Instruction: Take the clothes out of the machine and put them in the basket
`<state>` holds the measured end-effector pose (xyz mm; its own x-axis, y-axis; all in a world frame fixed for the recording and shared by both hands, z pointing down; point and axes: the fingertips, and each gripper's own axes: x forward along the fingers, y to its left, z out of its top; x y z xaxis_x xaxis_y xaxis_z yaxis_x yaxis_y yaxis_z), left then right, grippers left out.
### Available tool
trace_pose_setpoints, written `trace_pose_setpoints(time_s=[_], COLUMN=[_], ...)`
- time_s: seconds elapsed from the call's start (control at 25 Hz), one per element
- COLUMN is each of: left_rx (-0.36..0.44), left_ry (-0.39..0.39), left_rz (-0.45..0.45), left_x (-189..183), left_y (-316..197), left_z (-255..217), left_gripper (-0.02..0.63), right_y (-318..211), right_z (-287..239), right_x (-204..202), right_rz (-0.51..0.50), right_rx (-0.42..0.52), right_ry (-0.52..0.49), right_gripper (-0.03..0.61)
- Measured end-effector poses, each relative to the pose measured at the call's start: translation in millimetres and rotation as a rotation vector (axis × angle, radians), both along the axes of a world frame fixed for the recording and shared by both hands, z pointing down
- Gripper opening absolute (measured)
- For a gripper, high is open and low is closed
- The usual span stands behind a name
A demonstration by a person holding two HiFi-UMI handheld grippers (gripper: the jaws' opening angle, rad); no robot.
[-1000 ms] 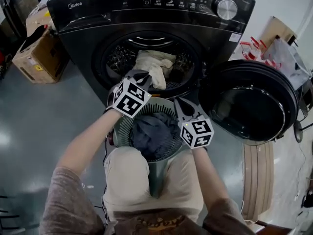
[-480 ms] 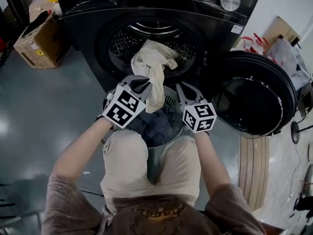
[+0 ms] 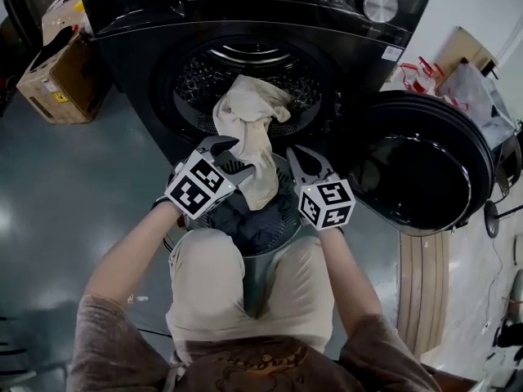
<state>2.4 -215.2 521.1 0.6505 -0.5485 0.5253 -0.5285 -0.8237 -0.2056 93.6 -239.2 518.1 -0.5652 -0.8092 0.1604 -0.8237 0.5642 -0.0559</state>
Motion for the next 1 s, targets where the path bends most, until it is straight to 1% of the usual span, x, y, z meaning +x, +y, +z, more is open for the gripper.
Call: trace_pose_setpoints(time_s=[0.12, 0.28, 0.48, 0.56, 0.76, 0.84, 0.92, 1.0], left_rx=[-0.069, -0.09, -0.046, -0.022, 0.052, 0.081, 0.109, 0.111], left_ry=[-0.033, -0.006, 0.013, 0.024, 0.016, 0.001, -0.032, -0.059], left_rz=[0.05, 0.044, -0.007, -0.04, -0.125, -0.165, -0.189, -0.199], left_x=[-1.4, -6.3, -13.0, -13.8, -8.8, -8.1, -7.7, -6.1], left_y=[8.2, 14.8, -0.6, -17.6, -74.9, -99.1, -119.3, -135.2], left_z=[15.4, 20.4, 18.1, 15.7, 19.2, 24.4, 32.2, 42.0], left_gripper=[0.262, 0.265, 0.276, 0.282, 0.304, 0.31, 0.318, 0.324], right_y=[-2.7, -5.1, -3.2, -1.1, 4.0, 6.1, 8.2, 9.9], right_z=[0.8, 3.3, 5.6, 4.5, -0.1, -1.4, -2.8, -4.0], right_x=[0.9, -0.6, -4.7, -5.7, -4.0, -2.7, -1.8, -2.1], right_rz=[0.005, 0.007, 0.005, 0.005, 0.02, 0.026, 0.03, 0.031], right_rx=[0.001, -0.001, -0.008, -0.007, -0.003, -0.002, -0.001, 0.001], right_ry=[0.0, -0.005, -0.005, -0.004, -0.007, -0.004, 0.0, 0.005], right_gripper=[-0.003, -0.003, -0.003, -0.003, -0.003, -0.003, -0.003, -0.003])
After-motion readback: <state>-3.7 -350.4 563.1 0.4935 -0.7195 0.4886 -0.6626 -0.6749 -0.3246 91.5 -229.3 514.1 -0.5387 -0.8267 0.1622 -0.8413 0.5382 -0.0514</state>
